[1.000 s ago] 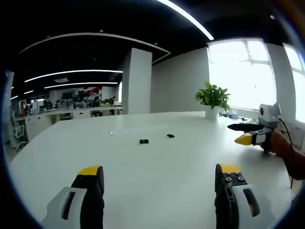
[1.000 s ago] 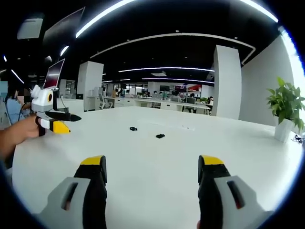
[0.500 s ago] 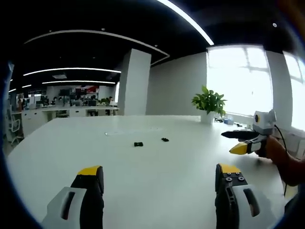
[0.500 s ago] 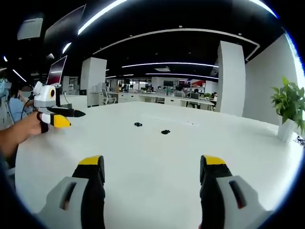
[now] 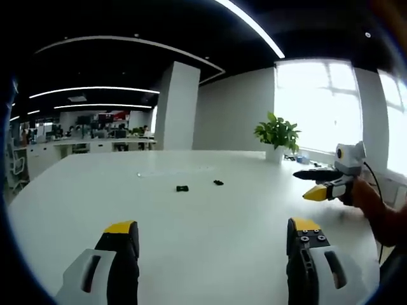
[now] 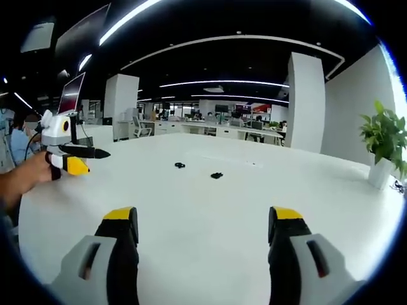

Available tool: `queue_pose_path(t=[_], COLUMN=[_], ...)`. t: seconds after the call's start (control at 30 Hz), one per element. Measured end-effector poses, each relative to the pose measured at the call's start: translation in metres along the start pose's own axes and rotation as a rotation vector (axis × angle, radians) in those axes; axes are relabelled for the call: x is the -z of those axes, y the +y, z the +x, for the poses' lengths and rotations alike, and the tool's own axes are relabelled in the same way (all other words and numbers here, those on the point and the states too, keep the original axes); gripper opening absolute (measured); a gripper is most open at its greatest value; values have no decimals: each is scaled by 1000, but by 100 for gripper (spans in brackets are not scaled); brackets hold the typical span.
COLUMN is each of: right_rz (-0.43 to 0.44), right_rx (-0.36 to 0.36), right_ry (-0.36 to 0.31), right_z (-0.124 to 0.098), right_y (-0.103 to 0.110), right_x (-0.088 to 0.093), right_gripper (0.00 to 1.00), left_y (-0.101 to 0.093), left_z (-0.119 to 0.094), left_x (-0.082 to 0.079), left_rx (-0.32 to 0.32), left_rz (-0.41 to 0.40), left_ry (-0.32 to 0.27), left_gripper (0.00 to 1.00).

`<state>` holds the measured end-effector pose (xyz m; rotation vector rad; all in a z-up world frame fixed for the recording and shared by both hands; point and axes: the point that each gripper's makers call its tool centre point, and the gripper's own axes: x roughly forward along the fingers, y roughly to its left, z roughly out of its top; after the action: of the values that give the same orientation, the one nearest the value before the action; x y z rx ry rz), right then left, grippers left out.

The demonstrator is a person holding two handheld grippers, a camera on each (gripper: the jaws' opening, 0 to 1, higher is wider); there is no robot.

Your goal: Snap the two parts of the plastic buckle together until the buckle closes and remains connected.

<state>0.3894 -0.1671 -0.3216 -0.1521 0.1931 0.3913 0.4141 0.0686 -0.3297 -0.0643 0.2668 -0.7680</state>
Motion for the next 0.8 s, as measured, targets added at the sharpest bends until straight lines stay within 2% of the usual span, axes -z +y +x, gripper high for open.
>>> queue_pose_path(t=[0.27,0.4,0.47,0.6,0.8], right_rz=[3,-1,-1,3,1], right_rx=[-6,-13,-11,-25,-28], right_ry=[9,25,31,47,56], right_z=[13,21,25,32,42], right_y=[-4,-3,-3,1,1], right_x=[-6,-7,-6,-4,-4], right_gripper=[85,85,85,85,84], left_y=[9,10,20,16,22], left_z=[10,17,19,23,31], left_x=[-4,-13,-9,-4,-11], left_rx=[-40,-46,-58,-48,-56], left_rz=[-15,9,28,23,13], left_ry=[22,10,32,55,46], left_gripper=[99,99,98,99,98])
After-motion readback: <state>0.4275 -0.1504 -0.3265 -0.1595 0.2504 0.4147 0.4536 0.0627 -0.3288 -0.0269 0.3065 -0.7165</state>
